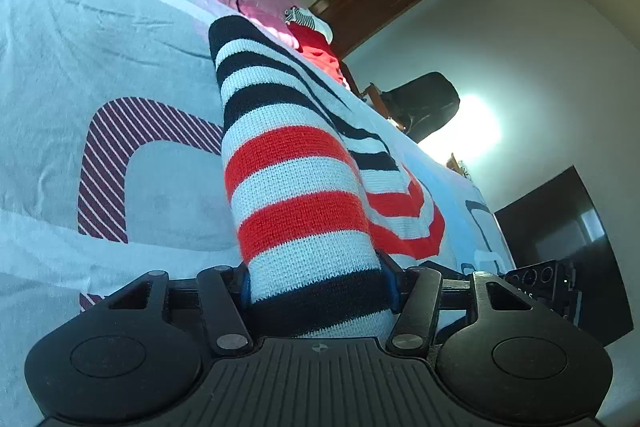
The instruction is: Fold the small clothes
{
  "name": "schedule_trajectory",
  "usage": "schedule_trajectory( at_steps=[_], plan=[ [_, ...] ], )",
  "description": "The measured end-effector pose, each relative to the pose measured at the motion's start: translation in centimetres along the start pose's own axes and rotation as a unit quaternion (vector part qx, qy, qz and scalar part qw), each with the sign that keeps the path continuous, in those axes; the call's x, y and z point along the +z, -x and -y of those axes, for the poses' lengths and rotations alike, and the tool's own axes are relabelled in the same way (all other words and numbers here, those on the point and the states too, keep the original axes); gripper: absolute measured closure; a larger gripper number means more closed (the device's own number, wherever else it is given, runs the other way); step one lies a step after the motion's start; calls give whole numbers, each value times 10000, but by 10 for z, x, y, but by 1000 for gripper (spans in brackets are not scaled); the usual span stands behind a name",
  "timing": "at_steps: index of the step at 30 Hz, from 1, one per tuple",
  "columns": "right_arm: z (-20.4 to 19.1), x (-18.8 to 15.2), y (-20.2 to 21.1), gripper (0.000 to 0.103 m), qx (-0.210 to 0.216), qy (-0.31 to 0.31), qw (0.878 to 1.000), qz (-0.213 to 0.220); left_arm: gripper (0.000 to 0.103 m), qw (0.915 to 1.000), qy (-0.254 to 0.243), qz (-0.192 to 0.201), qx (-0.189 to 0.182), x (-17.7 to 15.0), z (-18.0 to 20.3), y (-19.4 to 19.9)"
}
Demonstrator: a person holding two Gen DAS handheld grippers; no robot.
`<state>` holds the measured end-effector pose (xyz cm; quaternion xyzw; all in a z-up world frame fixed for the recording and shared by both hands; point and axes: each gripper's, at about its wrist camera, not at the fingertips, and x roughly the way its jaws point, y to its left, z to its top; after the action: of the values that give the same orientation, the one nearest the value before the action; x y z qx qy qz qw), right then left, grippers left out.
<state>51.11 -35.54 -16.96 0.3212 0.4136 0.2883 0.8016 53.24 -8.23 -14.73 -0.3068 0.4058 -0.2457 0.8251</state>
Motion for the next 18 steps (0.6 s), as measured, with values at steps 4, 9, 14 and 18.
schedule_trajectory(
  at_steps=[4,9,14,18],
  plan=[
    [-14,-3,9,67,-104,123,9998,152,51,9998,-127,92,-90,2,5,9],
    [-46,-6,18,68,-214,344,9987,310,51,9994,-264,59,-238,9,10,26],
    [-82,-17,18,68,-334,534,9972,411,51,9984,-354,123,-417,18,5,58],
    [-110,-27,13,68,-327,609,9962,521,51,9975,-447,226,-495,25,-1,89]
  ],
)
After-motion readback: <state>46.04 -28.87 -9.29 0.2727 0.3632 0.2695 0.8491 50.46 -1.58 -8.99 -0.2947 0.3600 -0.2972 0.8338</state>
